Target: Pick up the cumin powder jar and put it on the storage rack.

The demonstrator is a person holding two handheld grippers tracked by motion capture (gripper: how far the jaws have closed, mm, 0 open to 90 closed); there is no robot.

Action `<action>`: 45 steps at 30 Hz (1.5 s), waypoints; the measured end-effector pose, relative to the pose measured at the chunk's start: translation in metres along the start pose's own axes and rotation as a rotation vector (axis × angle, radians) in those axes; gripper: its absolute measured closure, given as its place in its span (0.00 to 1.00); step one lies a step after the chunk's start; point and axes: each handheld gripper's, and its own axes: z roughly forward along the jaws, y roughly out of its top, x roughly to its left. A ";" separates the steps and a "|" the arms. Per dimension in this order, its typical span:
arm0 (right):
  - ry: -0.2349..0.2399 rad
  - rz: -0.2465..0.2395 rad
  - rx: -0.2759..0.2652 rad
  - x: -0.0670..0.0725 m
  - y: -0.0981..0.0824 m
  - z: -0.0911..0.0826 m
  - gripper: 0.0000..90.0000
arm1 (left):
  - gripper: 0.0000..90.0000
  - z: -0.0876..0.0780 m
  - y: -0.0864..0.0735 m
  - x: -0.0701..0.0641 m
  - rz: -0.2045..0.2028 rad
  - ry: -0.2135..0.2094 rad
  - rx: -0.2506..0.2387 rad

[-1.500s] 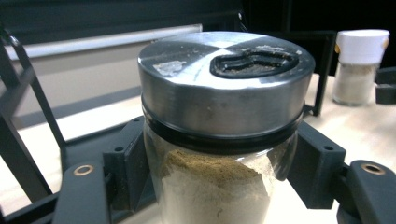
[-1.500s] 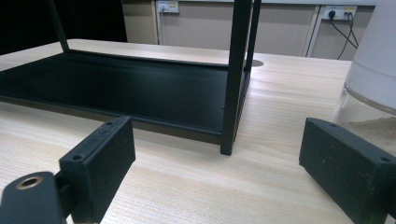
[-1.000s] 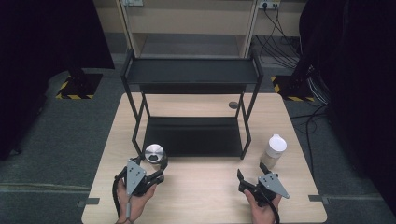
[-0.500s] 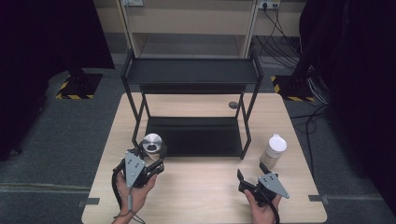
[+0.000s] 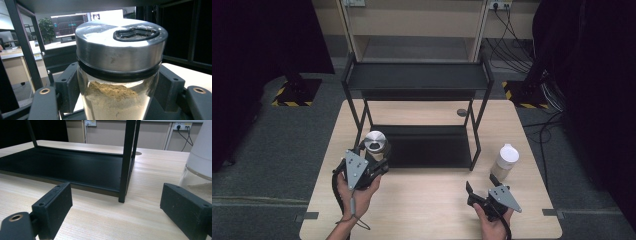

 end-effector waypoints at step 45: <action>0.012 0.003 0.004 -0.002 0.001 0.000 0.12 | 0.34 0.041 0.099 0.017 0.064 0.073 -0.032</action>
